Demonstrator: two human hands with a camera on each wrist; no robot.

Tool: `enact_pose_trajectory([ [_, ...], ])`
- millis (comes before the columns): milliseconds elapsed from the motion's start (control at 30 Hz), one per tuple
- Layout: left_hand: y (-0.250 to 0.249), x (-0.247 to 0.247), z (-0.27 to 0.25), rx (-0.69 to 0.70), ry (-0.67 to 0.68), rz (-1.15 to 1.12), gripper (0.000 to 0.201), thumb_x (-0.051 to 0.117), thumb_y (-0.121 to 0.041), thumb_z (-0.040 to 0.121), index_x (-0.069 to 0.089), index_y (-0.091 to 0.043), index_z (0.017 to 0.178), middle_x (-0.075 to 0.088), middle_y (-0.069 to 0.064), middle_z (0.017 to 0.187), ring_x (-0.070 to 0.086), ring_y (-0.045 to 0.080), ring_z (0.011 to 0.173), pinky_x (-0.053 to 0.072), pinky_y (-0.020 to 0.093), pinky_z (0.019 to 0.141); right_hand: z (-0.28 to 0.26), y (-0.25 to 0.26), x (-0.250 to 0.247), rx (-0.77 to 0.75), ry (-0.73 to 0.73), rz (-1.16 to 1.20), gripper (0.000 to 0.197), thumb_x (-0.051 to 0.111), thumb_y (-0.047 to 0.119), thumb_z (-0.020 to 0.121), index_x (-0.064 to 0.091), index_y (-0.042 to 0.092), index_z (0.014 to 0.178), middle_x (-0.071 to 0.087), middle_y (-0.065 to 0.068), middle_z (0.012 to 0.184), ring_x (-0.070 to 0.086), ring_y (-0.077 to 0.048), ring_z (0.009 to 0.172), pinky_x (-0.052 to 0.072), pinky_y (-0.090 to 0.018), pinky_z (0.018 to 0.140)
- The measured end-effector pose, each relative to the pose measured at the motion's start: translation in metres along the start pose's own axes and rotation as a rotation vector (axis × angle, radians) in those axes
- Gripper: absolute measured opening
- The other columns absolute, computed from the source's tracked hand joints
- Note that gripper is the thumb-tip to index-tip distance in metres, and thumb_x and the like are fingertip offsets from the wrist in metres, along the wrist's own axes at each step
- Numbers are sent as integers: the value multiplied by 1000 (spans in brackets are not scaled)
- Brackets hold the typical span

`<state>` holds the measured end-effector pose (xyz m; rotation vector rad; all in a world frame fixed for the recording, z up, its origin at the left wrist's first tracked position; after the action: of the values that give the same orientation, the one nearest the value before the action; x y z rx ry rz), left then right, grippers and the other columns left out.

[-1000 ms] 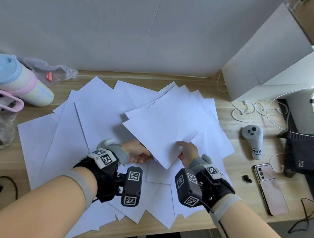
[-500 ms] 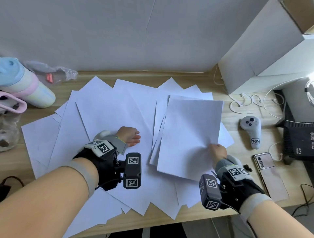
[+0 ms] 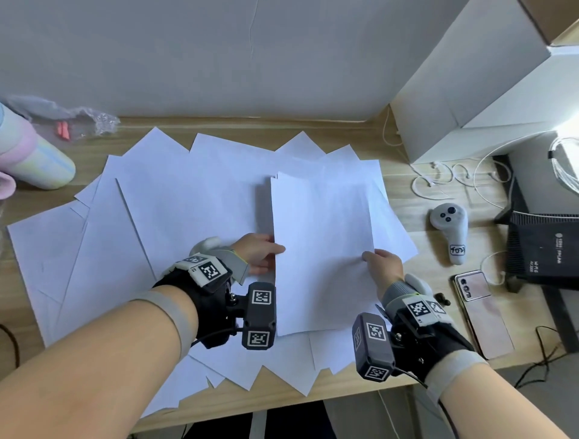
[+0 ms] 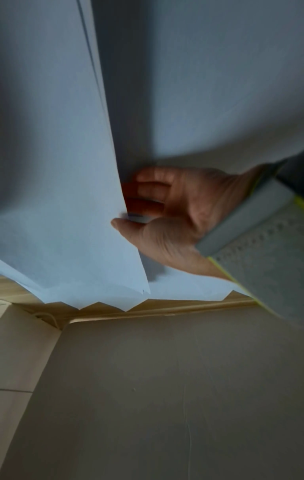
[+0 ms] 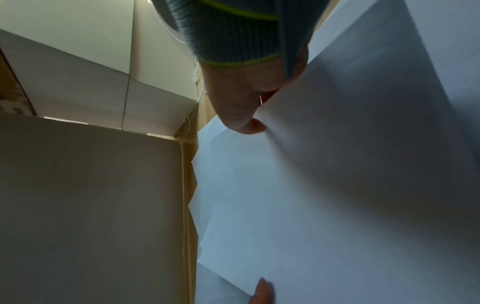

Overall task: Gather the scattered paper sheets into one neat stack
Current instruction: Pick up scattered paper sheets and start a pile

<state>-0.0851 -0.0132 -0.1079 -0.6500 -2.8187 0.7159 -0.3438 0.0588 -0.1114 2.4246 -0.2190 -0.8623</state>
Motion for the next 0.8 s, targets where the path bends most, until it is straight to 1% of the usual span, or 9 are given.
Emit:
enact_pose_trajectory([
  [67,0,1,2,35,17,19,29,55,-6,87,61,-11,115,66,7,101,62,20,84,52,30,78,-5,2,3,-19,55,27,15,53,7,77,49,12,64,41,-10,65,37,-24,62,28,-25,53],
  [133,-3,-2,-1,83,-20,10,32,50,0,87,59,-6,117,65,9,96,63,23,81,54,34,79,-11,8,6,-65,95,85,13,51,5,78,50,12,67,44,-10,67,38,-23,63,29,-26,54],
  [300,-24,-30,-22,285,-139,-171,29,48,3,88,60,-11,111,64,9,94,65,17,73,55,20,60,-38,43,15,-193,192,276,11,49,3,73,53,12,71,50,-6,70,44,-22,67,35,-27,57],
  [367,-40,-49,-37,411,-184,-218,25,51,5,86,63,-15,95,65,10,95,65,21,81,53,29,75,-55,65,24,-273,262,370,14,48,6,65,57,14,71,53,-4,72,47,-20,67,37,-26,60],
  [433,-57,-65,-54,517,-233,-231,27,55,6,82,64,-19,85,67,8,95,63,25,91,50,36,89,-67,87,30,-364,300,434,16,48,4,65,59,15,73,57,0,71,52,-16,67,42,-23,62],
  [533,-70,-90,-80,639,-304,-266,27,67,2,70,66,-21,83,70,-6,84,66,13,82,54,25,79,-86,115,47,-472,336,482,13,51,3,68,58,12,74,60,4,68,54,-14,70,45,-23,67],
  [600,-68,-102,-89,665,-345,-283,28,71,-3,62,64,-23,81,69,-7,84,65,9,79,53,21,76,-99,126,58,-525,358,453,10,53,9,65,56,13,74,55,0,72,49,-17,73,42,-24,69],
  [667,-62,-107,-88,662,-391,-245,29,74,-1,69,61,-24,82,66,-3,90,61,12,84,50,25,81,-106,128,62,-555,358,416,11,53,12,64,55,18,74,53,1,73,48,-14,72,41,-23,68],
  [800,-59,-107,-85,689,-424,-174,22,66,-3,82,63,-10,102,65,-2,91,60,11,84,48,16,75,-106,122,71,-551,346,381,18,54,15,65,56,24,81,58,6,81,53,-10,77,43,-21,71],
])
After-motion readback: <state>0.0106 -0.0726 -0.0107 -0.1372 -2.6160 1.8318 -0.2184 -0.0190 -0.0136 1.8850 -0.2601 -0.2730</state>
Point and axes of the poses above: each hand's wrist, its own z-axis towards the middle knuckle, its own x-axis out of the palm, y = z × x, the point moved 6 cm from there along z, towards the middle knuckle
